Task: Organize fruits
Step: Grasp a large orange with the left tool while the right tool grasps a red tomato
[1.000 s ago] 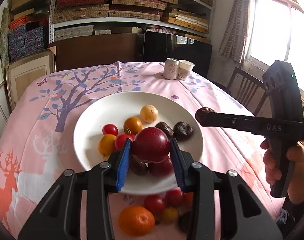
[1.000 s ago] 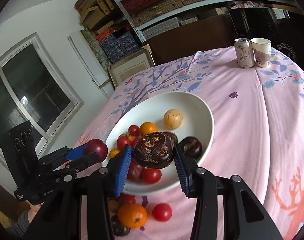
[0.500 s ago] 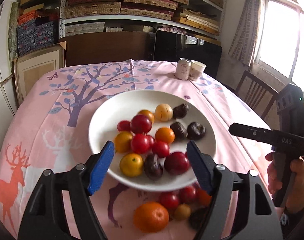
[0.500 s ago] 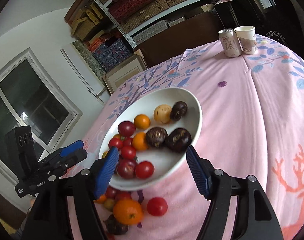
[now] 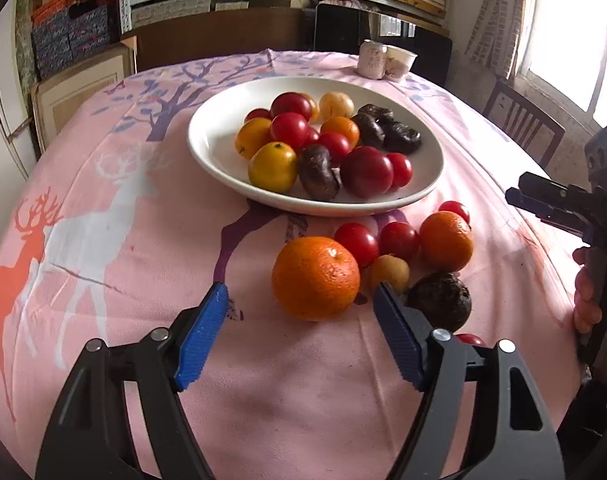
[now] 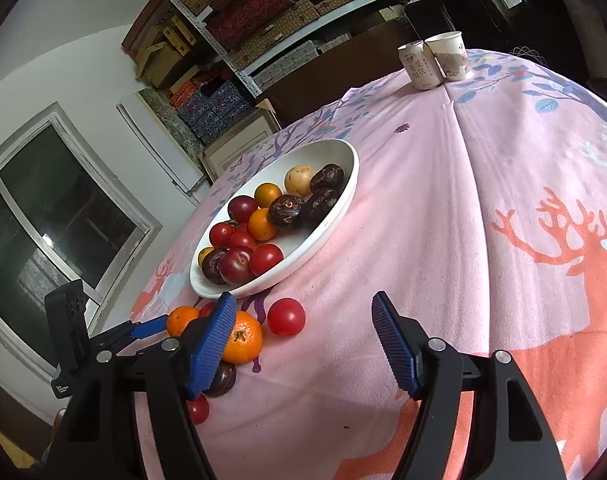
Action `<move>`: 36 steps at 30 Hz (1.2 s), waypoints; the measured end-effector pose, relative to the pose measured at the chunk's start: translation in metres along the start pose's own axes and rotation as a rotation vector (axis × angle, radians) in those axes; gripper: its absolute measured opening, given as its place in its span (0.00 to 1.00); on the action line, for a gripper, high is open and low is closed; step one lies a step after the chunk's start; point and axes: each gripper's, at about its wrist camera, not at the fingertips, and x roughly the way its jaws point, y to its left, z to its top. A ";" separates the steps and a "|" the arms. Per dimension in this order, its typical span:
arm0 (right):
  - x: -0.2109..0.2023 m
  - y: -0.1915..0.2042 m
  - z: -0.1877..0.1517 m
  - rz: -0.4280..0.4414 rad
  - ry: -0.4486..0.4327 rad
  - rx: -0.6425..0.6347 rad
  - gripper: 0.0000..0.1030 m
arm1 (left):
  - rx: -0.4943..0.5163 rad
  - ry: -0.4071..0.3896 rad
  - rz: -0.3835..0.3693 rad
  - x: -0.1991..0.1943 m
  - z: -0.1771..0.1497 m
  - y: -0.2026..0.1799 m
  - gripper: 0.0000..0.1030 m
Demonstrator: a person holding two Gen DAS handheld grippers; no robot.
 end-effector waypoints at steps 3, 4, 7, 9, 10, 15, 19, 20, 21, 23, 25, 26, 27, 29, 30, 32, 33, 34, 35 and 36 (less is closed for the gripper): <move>0.000 0.002 -0.001 0.007 0.000 -0.014 0.69 | -0.041 0.029 -0.045 0.007 0.003 0.006 0.60; 0.002 0.002 -0.001 0.008 0.008 -0.012 0.69 | -0.041 0.025 -0.057 0.008 0.005 0.005 0.52; 0.018 0.009 -0.003 -0.001 0.105 -0.054 0.68 | -0.033 0.020 -0.093 0.013 0.009 -0.002 0.44; 0.028 0.021 -0.007 -0.031 0.157 -0.115 0.62 | -0.034 -0.035 -0.166 0.006 0.010 -0.004 0.43; 0.032 0.025 -0.009 -0.038 0.176 -0.138 0.55 | -0.026 -0.077 -0.176 -0.001 0.010 -0.006 0.43; 0.030 0.015 -0.005 -0.047 0.152 -0.079 0.44 | -0.044 -0.155 -0.180 -0.016 0.009 -0.005 0.43; 0.044 0.012 0.001 -0.048 0.187 -0.046 0.40 | -0.090 -0.137 -0.188 -0.014 0.012 0.003 0.43; 0.048 0.015 0.001 -0.041 0.200 -0.057 0.40 | -0.096 -0.137 -0.192 -0.014 0.012 0.004 0.43; 0.053 0.020 0.001 -0.037 0.216 -0.073 0.40 | -0.100 -0.139 -0.195 -0.015 0.012 0.004 0.43; 0.062 0.027 -0.001 -0.049 0.244 -0.095 0.40 | -0.109 -0.143 -0.202 -0.016 0.012 0.008 0.43; 0.065 0.027 0.000 -0.063 0.244 -0.081 0.39 | -0.119 -0.144 -0.208 -0.017 0.012 0.011 0.43; 0.066 0.027 0.000 -0.066 0.244 -0.071 0.38 | -0.122 -0.141 -0.210 -0.016 0.012 0.012 0.44; 0.066 0.026 0.000 -0.068 0.243 -0.067 0.37 | -0.126 -0.138 -0.211 -0.015 0.011 0.012 0.43; 0.065 0.026 0.000 -0.083 0.243 -0.067 0.31 | -0.128 -0.135 -0.215 -0.014 0.012 0.013 0.43; 0.065 0.025 0.000 -0.076 0.241 -0.062 0.27 | -0.127 -0.138 -0.215 -0.015 0.011 0.013 0.43; 0.063 0.023 -0.001 -0.065 0.233 -0.046 0.25 | -0.126 -0.145 -0.218 -0.017 0.011 0.013 0.44; 0.060 0.022 -0.001 -0.067 0.221 -0.038 0.25 | -0.126 -0.150 -0.218 -0.017 0.010 0.013 0.44; 0.056 0.021 0.000 -0.059 0.202 -0.029 0.25 | -0.126 -0.154 -0.218 -0.018 0.010 0.013 0.44; 0.051 0.021 0.000 -0.042 0.178 -0.022 0.25 | -0.127 -0.159 -0.217 -0.019 0.010 0.013 0.44; 0.047 0.021 0.002 -0.025 0.157 -0.018 0.25 | -0.127 -0.164 -0.218 -0.020 0.010 0.014 0.44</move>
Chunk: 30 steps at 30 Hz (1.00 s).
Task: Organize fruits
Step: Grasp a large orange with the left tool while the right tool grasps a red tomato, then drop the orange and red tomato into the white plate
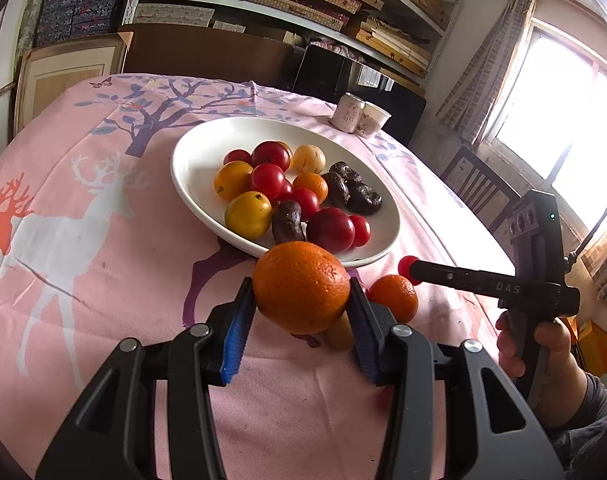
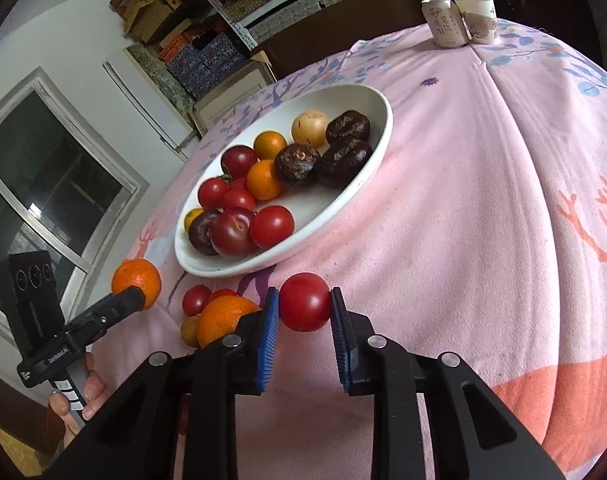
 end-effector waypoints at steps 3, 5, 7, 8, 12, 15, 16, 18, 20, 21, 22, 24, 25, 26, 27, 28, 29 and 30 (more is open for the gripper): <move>-0.008 0.002 0.002 0.039 -0.016 0.003 0.25 | 0.005 -0.027 -0.005 -0.006 0.001 -0.002 0.44; -0.012 0.006 0.007 0.047 -0.023 -0.008 0.25 | 0.016 -0.028 -0.012 -0.007 0.004 -0.004 0.44; -0.016 0.009 0.018 0.050 -0.038 -0.020 0.25 | 0.031 -0.020 0.010 -0.002 0.012 -0.007 0.44; -0.018 0.012 0.026 0.045 -0.047 -0.026 0.25 | 0.038 -0.015 0.022 0.001 0.018 -0.009 0.44; -0.013 0.017 0.063 0.031 -0.066 -0.027 0.25 | 0.043 -0.023 0.030 0.012 0.048 -0.011 0.44; 0.005 0.020 0.091 0.009 -0.055 -0.012 0.25 | 0.042 -0.018 0.054 0.029 0.077 -0.010 0.44; 0.012 0.020 0.099 0.000 -0.050 -0.008 0.25 | 0.039 -0.012 0.060 0.035 0.086 -0.009 0.44; 0.028 0.022 0.113 -0.020 -0.049 -0.007 0.25 | 0.048 -0.004 0.093 0.048 0.100 -0.009 0.44; 0.045 0.023 0.123 -0.024 -0.035 -0.001 0.28 | 0.049 0.018 0.122 0.063 0.111 -0.008 0.44; 0.053 0.022 0.127 -0.020 -0.024 0.011 0.28 | 0.041 0.027 0.146 0.068 0.114 -0.006 0.44; 0.059 0.020 0.129 -0.022 -0.016 0.022 0.38 | 0.027 0.035 0.165 0.071 0.116 -0.004 0.48; 0.055 0.015 0.127 -0.027 -0.048 0.050 0.47 | -0.004 0.029 0.164 0.068 0.117 0.001 0.57; 0.050 0.014 0.123 -0.016 -0.060 0.052 0.48 | -0.016 0.014 0.158 0.061 0.115 0.002 0.68; 0.045 0.015 0.118 -0.021 -0.064 0.040 0.48 | -0.019 -0.001 0.156 0.055 0.111 0.003 0.73; 0.039 0.016 0.112 -0.025 -0.069 0.026 0.48 | -0.016 -0.016 0.159 0.046 0.107 0.002 0.77; 0.032 0.017 0.103 -0.015 -0.071 0.017 0.48 | -0.008 -0.020 0.154 0.040 0.101 0.001 0.77; 0.026 0.016 0.094 -0.001 -0.068 0.010 0.49 | 0.002 -0.016 0.143 0.033 0.094 -0.002 0.77; 0.018 0.016 0.083 0.012 -0.065 0.001 0.50 | 0.015 -0.010 0.135 0.025 0.085 -0.006 0.77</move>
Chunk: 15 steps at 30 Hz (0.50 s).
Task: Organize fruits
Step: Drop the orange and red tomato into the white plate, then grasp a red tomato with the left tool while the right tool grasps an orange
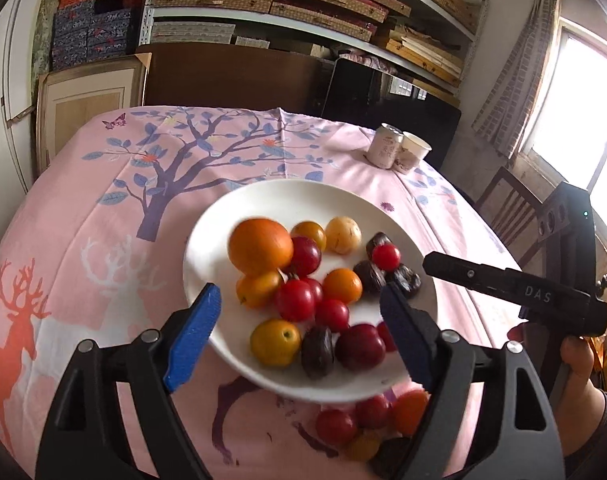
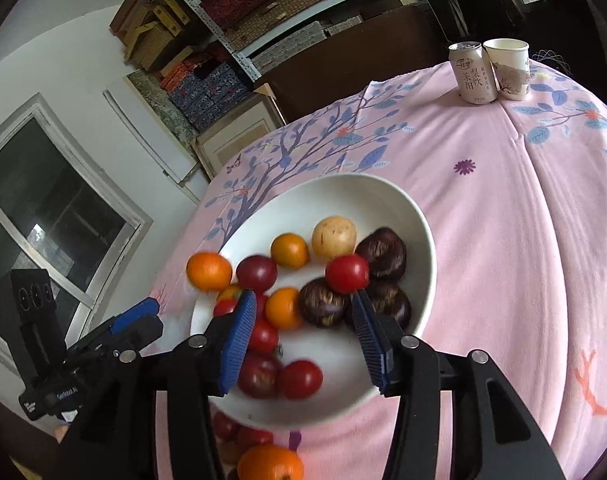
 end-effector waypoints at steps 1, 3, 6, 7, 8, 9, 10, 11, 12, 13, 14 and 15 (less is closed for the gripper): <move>-0.009 0.000 -0.012 0.011 -0.001 -0.009 0.53 | 0.020 0.006 -0.003 -0.008 -0.010 -0.004 0.77; -0.025 -0.002 -0.038 0.010 -0.005 -0.036 0.56 | 0.076 0.030 -0.016 -0.022 -0.036 -0.017 0.77; -0.043 -0.009 -0.072 -0.004 -0.005 -0.050 0.56 | 0.176 0.071 -0.023 -0.039 -0.078 -0.040 0.77; -0.047 -0.012 -0.081 -0.005 -0.003 -0.041 0.56 | 0.212 0.087 -0.023 -0.043 -0.092 -0.049 0.77; -0.051 -0.015 -0.088 -0.002 0.000 -0.031 0.56 | 0.243 0.101 -0.021 -0.046 -0.105 -0.057 0.77; -0.053 -0.016 -0.093 0.000 0.000 -0.026 0.57 | 0.267 0.110 -0.016 -0.049 -0.116 -0.064 0.77; -0.054 -0.017 -0.097 -0.002 0.000 -0.027 0.57 | 0.289 0.116 -0.010 -0.051 -0.126 -0.071 0.77; -0.055 -0.016 -0.099 -0.003 -0.006 -0.028 0.57 | 0.307 0.122 -0.009 -0.051 -0.135 -0.078 0.77; -0.057 -0.017 -0.099 -0.002 -0.013 -0.032 0.57 | 0.319 0.126 -0.010 -0.051 -0.142 -0.084 0.76; -0.057 -0.016 -0.100 -0.008 -0.017 -0.037 0.59 | 0.331 0.126 -0.004 -0.049 -0.147 -0.089 0.72; -0.057 -0.016 -0.101 -0.018 -0.017 -0.041 0.59 | 0.340 0.133 0.008 -0.045 -0.150 -0.093 0.70; -0.056 -0.016 -0.101 -0.022 -0.015 -0.044 0.59 | 0.337 0.148 0.017 -0.040 -0.153 -0.096 0.63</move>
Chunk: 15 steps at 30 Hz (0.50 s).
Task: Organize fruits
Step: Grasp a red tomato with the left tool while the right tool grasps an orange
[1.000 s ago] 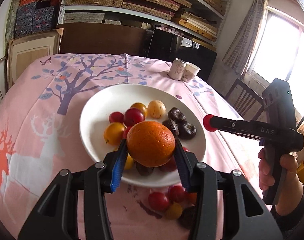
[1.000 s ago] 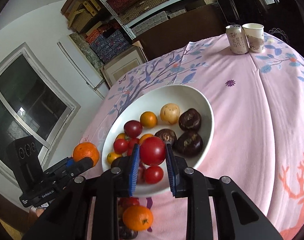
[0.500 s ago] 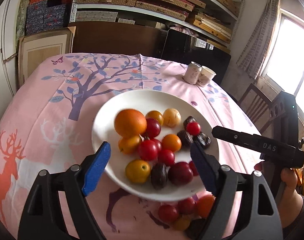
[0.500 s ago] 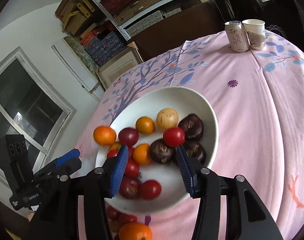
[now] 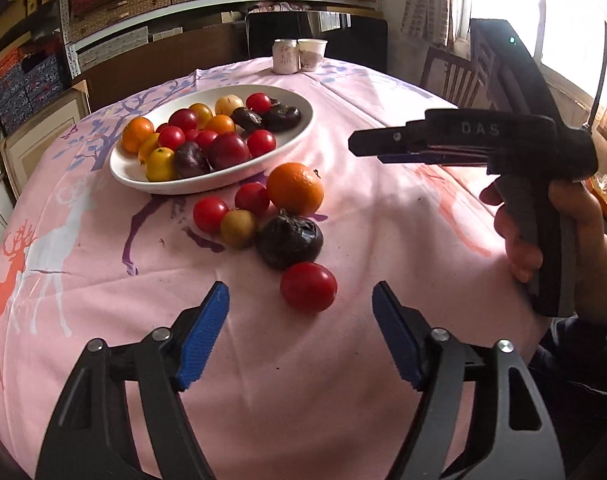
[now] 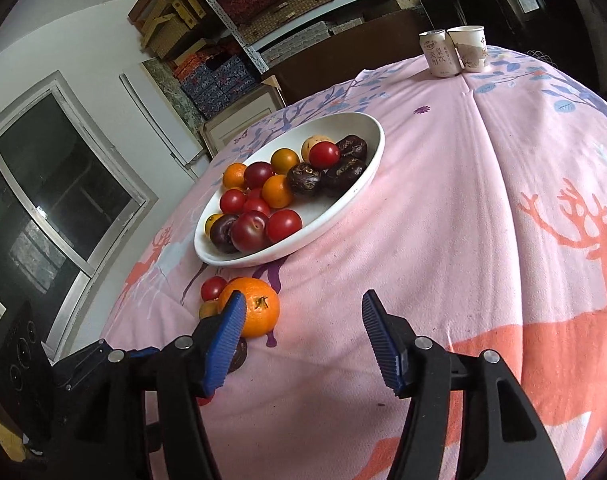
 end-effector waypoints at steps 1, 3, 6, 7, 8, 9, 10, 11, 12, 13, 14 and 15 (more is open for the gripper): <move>-0.001 0.001 -0.001 0.003 -0.004 -0.005 0.59 | -0.012 0.019 -0.004 0.006 -0.001 -0.001 0.52; -0.003 0.003 -0.001 0.005 -0.020 -0.019 0.59 | -0.037 0.047 -0.012 0.017 -0.001 -0.001 0.32; -0.005 0.005 -0.002 0.002 -0.029 -0.030 0.59 | -0.063 0.018 -0.017 0.016 -0.004 0.001 0.31; -0.004 0.005 -0.002 0.005 -0.026 -0.032 0.59 | -0.071 -0.005 -0.024 0.013 -0.006 0.002 0.31; -0.004 0.005 -0.003 0.008 -0.020 -0.035 0.59 | -0.079 -0.034 -0.039 0.009 -0.005 0.004 0.31; -0.003 0.007 -0.003 0.014 -0.012 -0.044 0.59 | -0.091 -0.069 -0.052 0.002 -0.007 0.008 0.31; -0.002 0.009 -0.004 0.026 -0.003 -0.058 0.59 | -0.110 -0.090 -0.057 -0.001 -0.008 0.012 0.31; 0.000 0.013 -0.003 0.039 0.009 -0.073 0.59 | -0.135 -0.102 -0.062 -0.003 -0.008 0.017 0.31; 0.004 0.017 -0.003 0.046 0.028 -0.090 0.59 | -0.162 -0.113 -0.069 -0.005 -0.008 0.022 0.31; 0.008 0.022 -0.004 0.047 0.047 -0.102 0.59 | -0.181 -0.120 -0.080 -0.006 -0.008 0.026 0.31; 0.013 0.025 -0.003 0.055 0.069 -0.104 0.59 | -0.193 -0.121 -0.090 -0.005 -0.006 0.028 0.31; 0.018 0.027 -0.003 0.070 0.086 -0.098 0.59 | -0.200 -0.119 -0.091 -0.005 -0.005 0.030 0.31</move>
